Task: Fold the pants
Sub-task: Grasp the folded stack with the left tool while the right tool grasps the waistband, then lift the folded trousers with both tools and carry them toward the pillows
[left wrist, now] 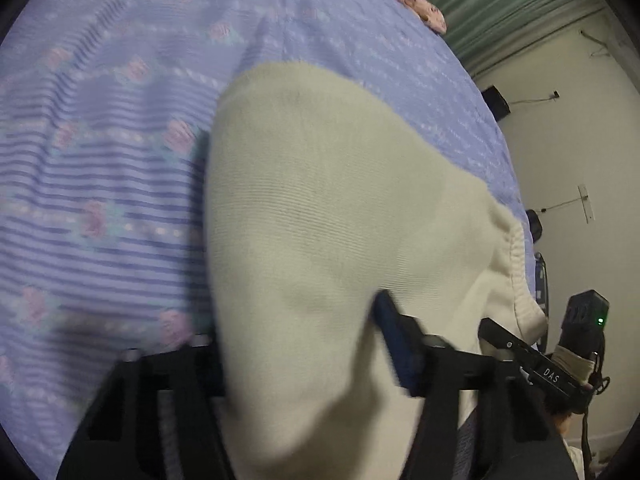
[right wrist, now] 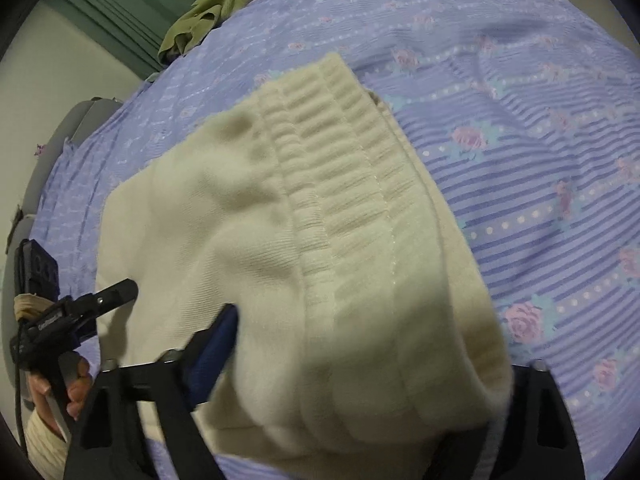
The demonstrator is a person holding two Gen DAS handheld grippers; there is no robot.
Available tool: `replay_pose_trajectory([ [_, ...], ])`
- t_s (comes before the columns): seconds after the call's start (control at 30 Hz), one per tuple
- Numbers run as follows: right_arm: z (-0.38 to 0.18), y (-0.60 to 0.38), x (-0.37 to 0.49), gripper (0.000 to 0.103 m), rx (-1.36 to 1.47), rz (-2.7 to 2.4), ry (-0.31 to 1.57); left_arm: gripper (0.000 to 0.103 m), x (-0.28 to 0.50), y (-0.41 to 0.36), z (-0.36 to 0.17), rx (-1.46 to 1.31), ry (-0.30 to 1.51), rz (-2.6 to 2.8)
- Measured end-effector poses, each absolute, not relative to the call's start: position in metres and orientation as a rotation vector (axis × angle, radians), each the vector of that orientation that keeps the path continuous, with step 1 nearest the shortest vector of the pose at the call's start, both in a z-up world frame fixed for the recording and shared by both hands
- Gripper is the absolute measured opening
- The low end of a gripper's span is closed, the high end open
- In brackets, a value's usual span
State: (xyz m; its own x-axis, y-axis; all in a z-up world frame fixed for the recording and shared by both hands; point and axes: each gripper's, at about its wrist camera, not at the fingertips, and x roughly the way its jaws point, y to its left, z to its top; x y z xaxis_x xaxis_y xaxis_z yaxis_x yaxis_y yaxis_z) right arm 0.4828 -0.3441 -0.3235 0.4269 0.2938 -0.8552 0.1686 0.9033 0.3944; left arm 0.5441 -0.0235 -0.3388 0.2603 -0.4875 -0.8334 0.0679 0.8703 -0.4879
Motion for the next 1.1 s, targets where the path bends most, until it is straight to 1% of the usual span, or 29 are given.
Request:
replay_pose_trajectory([
  [0.03,-0.320,-0.341,0.483,0.067,0.449,0.087,1.134,0.041,0.542,-0.022,-0.334,-0.398,1.251,-0.377],
  [0.07,-0.313,-0.338,0.481,0.063,0.433,0.090,1.127,0.037,0.540,-0.021,-0.330,-0.409,1.243,-0.365],
  [0.13,-0.300,-0.335,0.477,0.047,0.419,0.093,1.108,0.034,0.534,-0.025,-0.317,-0.394,1.220,-0.328],
  [0.17,-0.292,-0.334,0.474,0.045,0.428,0.099,1.095,0.031,0.530,-0.028,-0.309,-0.386,1.205,-0.323],
  [0.23,-0.278,-0.333,0.471,0.041,0.439,0.102,1.075,0.030,0.521,-0.033,-0.293,-0.389,1.175,-0.329],
  [0.4,-0.237,-0.332,0.446,0.039,0.413,0.137,1.029,0.030,0.482,-0.047,-0.246,-0.260,1.110,-0.327],
  [0.6,-0.185,-0.325,0.386,0.039,0.349,0.172,0.983,0.030,0.421,-0.045,-0.195,-0.191,1.068,-0.329],
  [0.77,-0.141,-0.310,0.338,0.039,0.272,0.214,0.945,0.030,0.363,-0.040,-0.143,-0.146,1.015,-0.292],
  [0.93,-0.098,-0.292,0.300,0.038,0.228,0.283,0.899,0.030,0.318,-0.022,-0.096,-0.116,0.944,-0.252],
  [1.1,-0.057,-0.257,0.274,0.038,0.169,0.328,0.836,0.030,0.286,0.020,-0.061,-0.131,0.876,-0.240],
])
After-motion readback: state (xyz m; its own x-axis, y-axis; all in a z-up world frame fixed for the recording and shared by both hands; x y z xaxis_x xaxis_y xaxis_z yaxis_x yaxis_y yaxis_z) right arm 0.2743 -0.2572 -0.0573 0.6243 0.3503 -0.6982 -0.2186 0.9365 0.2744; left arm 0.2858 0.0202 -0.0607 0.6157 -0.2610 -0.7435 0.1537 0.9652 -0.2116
